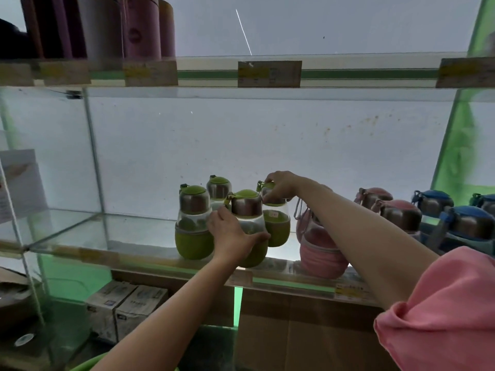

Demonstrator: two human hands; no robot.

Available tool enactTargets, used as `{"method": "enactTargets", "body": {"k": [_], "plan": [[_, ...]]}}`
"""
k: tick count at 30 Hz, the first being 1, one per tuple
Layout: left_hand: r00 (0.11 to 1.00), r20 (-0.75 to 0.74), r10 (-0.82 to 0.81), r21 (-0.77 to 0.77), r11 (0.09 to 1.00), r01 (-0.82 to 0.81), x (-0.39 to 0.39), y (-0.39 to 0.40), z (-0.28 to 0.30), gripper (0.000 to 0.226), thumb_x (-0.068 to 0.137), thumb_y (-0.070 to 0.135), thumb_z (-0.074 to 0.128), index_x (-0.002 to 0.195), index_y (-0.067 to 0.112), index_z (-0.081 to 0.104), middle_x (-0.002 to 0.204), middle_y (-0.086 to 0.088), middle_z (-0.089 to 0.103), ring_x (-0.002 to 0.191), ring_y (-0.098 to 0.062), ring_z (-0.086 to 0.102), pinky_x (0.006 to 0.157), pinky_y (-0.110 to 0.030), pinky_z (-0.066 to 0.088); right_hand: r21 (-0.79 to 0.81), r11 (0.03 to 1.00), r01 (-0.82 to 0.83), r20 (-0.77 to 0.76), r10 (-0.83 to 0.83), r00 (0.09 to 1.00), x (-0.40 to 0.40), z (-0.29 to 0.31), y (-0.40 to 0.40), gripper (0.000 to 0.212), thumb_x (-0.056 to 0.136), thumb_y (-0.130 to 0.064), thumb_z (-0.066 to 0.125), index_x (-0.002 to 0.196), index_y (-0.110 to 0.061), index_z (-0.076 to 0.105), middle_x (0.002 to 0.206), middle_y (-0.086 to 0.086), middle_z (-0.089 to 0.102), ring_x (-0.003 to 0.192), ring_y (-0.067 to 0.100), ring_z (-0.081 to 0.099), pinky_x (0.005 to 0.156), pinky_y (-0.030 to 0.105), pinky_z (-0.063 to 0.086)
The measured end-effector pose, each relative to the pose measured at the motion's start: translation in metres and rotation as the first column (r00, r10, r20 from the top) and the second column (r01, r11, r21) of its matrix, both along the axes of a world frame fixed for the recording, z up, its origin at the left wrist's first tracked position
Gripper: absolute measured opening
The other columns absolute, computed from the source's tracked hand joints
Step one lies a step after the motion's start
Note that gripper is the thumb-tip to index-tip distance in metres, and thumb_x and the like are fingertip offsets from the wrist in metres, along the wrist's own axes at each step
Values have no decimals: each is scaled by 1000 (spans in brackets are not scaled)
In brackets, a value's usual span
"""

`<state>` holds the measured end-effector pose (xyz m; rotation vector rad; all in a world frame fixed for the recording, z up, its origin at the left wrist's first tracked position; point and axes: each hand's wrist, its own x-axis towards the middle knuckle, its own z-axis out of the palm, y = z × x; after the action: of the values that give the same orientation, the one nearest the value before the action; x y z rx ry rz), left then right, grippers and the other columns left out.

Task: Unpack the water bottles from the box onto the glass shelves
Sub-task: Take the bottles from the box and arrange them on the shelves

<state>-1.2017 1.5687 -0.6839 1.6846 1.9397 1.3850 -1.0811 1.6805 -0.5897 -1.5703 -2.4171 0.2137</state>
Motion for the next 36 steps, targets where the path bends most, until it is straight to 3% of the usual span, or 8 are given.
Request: {"method": "enactTargets", "body": {"k": [3, 6, 9, 11, 16, 22, 29, 36], "plan": [[995, 69, -73, 32, 997, 71, -7, 11, -2, 87, 60, 32, 87, 126, 9, 35, 128, -11, 43, 123, -29, 41, 102, -41, 42, 19, 1000, -16, -24, 17, 1000, 1, -2, 1, 55, 80, -27, 71, 126, -8, 50, 125, 13, 54, 100, 23, 52, 68, 29, 51], [957, 152, -248, 36, 969, 245, -12, 13, -4, 81, 59, 25, 88, 124, 14, 40, 124, -5, 52, 113, -22, 52, 92, -34, 49, 37, 999, -31, -11, 31, 999, 3, -1, 2, 51, 83, -27, 67, 129, -9, 51, 126, 11, 56, 105, 23, 53, 78, 28, 45], [899, 167, -405, 28, 913, 406, -10, 10, -5, 77, 66, 18, 84, 128, 14, 40, 122, 1, 51, 107, -12, 48, 74, -14, 44, 47, 999, -27, 7, 27, 1000, 2, -2, 3, 44, 90, -23, 57, 131, -10, 50, 131, 11, 55, 113, 25, 52, 87, 29, 40], [878, 177, -445, 40, 894, 446, -10, 11, -5, 76, 67, 16, 83, 129, 15, 39, 127, -1, 51, 108, -11, 46, 69, -9, 40, 45, 998, -34, 21, 33, 999, 0, -3, 4, 44, 92, -24, 55, 133, -11, 49, 133, 11, 54, 118, 27, 50, 89, 28, 37], [871, 157, -466, 40, 884, 465, -12, 10, -3, 73, 70, 15, 81, 131, 13, 40, 131, -4, 52, 108, -11, 47, 77, -13, 45, 42, 998, -42, 42, 41, 998, -4, -4, 4, 47, 92, -25, 56, 136, -12, 46, 136, 12, 51, 122, 28, 47, 96, 31, 37], [916, 99, -389, 31, 921, 388, -11, 13, -8, 79, 65, 27, 85, 130, 18, 40, 131, -8, 45, 124, -24, 41, 104, -34, 42, 82, 996, -44, 45, 40, 998, -4, -6, 7, 47, 92, -29, 56, 136, -14, 47, 135, 12, 52, 121, 28, 48, 94, 28, 36], [934, 60, -352, 63, 935, 348, -12, 17, -13, 81, 64, 31, 85, 130, 21, 40, 132, -9, 42, 119, -19, 37, 94, -23, 33, 37, 999, -11, 78, 8, 997, -4, 0, 10, 55, 91, -36, 56, 140, -18, 40, 144, 9, 42, 129, 27, 41, 103, 33, 33], [929, 95, -359, 53, 933, 355, -13, 20, -15, 80, 64, 32, 85, 130, 20, 41, 131, -8, 47, 126, -26, 41, 104, -37, 42, 74, 997, -7, 18, 6, 1000, -4, -5, 13, 52, 89, -37, 59, 135, -14, 48, 136, 11, 51, 122, 27, 47, 96, 30, 37]]}}
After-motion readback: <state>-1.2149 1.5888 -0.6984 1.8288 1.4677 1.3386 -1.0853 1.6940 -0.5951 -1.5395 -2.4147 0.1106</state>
